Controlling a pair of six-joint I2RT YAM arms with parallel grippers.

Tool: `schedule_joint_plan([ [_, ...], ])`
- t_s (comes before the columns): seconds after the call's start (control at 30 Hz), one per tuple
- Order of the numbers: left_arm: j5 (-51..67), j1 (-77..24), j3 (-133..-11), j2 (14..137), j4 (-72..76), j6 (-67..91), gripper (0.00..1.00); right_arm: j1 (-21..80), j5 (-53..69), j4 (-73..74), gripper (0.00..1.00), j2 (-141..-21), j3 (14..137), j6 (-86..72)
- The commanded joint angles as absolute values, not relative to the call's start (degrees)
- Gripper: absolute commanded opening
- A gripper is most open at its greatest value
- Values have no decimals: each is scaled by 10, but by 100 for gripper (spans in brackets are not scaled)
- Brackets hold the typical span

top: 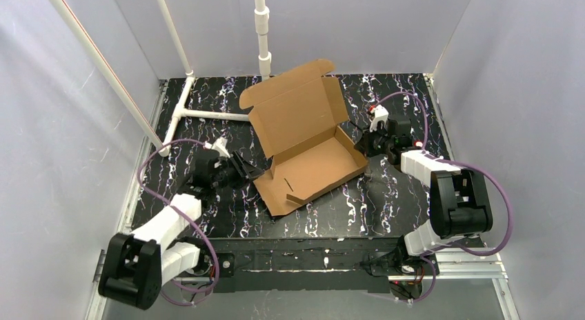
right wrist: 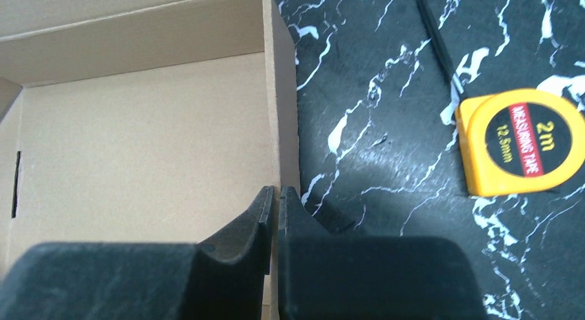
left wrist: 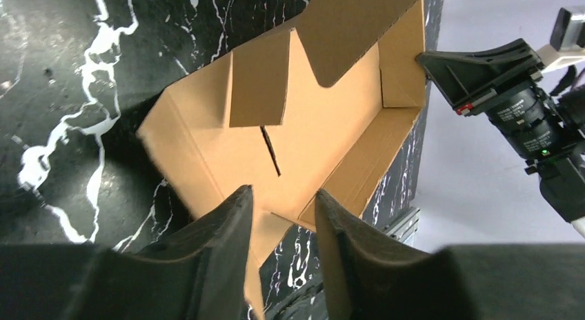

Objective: Fold the paper box

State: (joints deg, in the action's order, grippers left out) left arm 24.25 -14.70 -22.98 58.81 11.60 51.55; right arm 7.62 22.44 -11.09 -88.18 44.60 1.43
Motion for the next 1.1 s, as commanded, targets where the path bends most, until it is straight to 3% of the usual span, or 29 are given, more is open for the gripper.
schedule_joint_plan([
  [0.0, 190, -178, -295, 656, 121, 478, 30, 74, 237, -111, 1, -848, 423, -16],
  [0.07, 176, -179, -309, 687, 121, 464, 19, 74, 237, -113, 1, -849, 419, -18],
  [0.13, 153, -181, -317, 707, 121, 452, 15, 74, 237, -113, 1, -854, 420, -16],
  [0.4, 130, -215, -355, 791, 129, 462, 10, 74, 245, -115, 1, -867, 424, -15],
  [0.67, 103, -247, -343, 869, 242, 578, 5, 75, 267, -129, 1, -870, 418, -37],
  [1.07, 56, -245, -350, 967, 372, 684, 6, 76, 283, -129, 1, -881, 419, -39],
])
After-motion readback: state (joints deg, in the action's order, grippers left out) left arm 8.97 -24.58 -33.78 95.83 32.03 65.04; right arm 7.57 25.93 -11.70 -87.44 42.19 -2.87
